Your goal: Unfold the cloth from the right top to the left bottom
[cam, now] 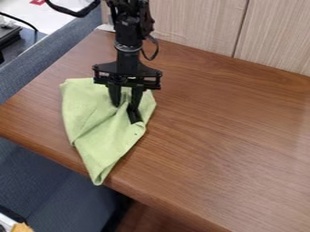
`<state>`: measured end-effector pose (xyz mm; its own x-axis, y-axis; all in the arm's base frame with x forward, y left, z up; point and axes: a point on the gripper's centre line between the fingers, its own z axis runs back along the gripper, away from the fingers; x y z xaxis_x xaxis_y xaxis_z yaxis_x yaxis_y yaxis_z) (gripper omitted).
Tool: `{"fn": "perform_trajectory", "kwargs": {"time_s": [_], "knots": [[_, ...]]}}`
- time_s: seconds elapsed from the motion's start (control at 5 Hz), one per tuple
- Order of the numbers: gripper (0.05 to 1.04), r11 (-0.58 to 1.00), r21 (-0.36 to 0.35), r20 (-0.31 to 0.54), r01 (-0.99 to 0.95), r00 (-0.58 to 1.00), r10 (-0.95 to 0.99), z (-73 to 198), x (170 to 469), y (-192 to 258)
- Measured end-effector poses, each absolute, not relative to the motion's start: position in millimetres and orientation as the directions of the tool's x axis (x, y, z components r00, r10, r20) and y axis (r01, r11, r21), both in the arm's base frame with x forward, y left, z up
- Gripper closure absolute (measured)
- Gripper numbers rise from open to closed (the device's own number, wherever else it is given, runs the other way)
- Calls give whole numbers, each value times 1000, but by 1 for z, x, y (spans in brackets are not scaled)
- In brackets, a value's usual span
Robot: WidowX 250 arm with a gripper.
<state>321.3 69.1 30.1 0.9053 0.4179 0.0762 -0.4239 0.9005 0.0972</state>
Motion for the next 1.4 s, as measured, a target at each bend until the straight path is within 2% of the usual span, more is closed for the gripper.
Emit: {"fn": "perform_trajectory", "kwargs": {"time_s": [0.2,0.4,0.6,0.8,1.0,1.4], "knots": [[929,896,99,71,-433,901,427,31,320,71],[1020,893,96,85,-439,898,432,40,319,73],[1026,893,85,94,-443,895,435,51,318,74],[1027,882,63,143,-466,879,455,73,317,83],[1028,853,41,185,-520,843,505,92,299,102],[1028,779,35,197,-626,768,609,92,237,145]]}}
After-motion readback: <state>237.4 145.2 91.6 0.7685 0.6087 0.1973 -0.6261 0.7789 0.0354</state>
